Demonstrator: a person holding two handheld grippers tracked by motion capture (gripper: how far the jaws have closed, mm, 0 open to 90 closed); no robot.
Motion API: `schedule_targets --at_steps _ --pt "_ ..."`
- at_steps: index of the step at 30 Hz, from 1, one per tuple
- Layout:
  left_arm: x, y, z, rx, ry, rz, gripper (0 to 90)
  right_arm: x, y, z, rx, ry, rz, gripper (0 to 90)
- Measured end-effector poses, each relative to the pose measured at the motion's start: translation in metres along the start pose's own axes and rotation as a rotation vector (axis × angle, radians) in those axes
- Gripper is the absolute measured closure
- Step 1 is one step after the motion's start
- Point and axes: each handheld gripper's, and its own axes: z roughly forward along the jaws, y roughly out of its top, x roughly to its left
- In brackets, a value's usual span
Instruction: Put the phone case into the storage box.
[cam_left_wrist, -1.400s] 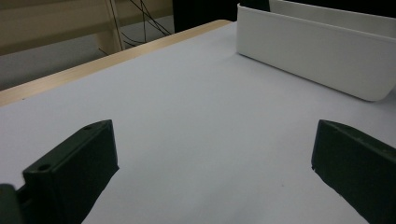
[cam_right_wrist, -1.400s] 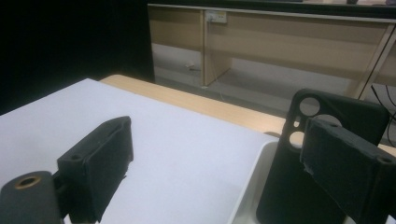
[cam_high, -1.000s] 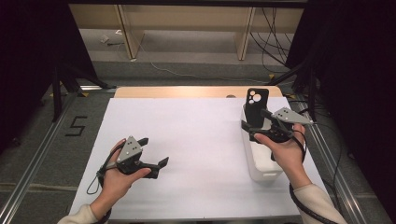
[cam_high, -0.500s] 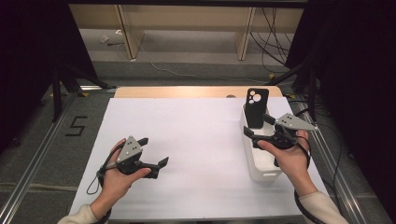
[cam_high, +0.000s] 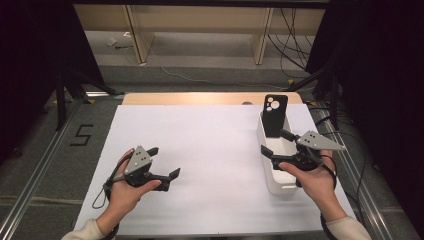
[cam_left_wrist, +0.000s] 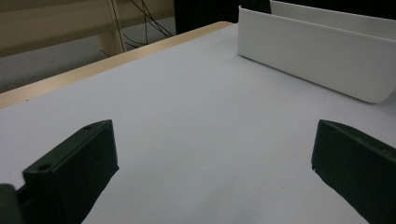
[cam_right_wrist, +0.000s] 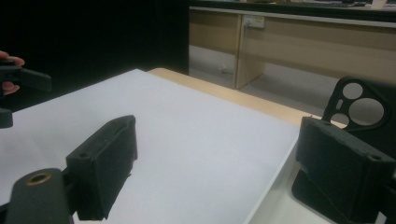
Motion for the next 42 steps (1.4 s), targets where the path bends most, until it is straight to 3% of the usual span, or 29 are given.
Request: schedule_targets --at_steps 19,42 --pt "0.0 0.0 0.0 -0.001 0.001 -0.001 0.0 0.005 -0.015 -0.016 -0.027 0.014 -0.032 15.1" --pt "0.001 0.0 0.0 -0.001 0.001 0.001 0.0 0.01 -0.028 -0.024 -0.018 0.015 -0.035 15.1"
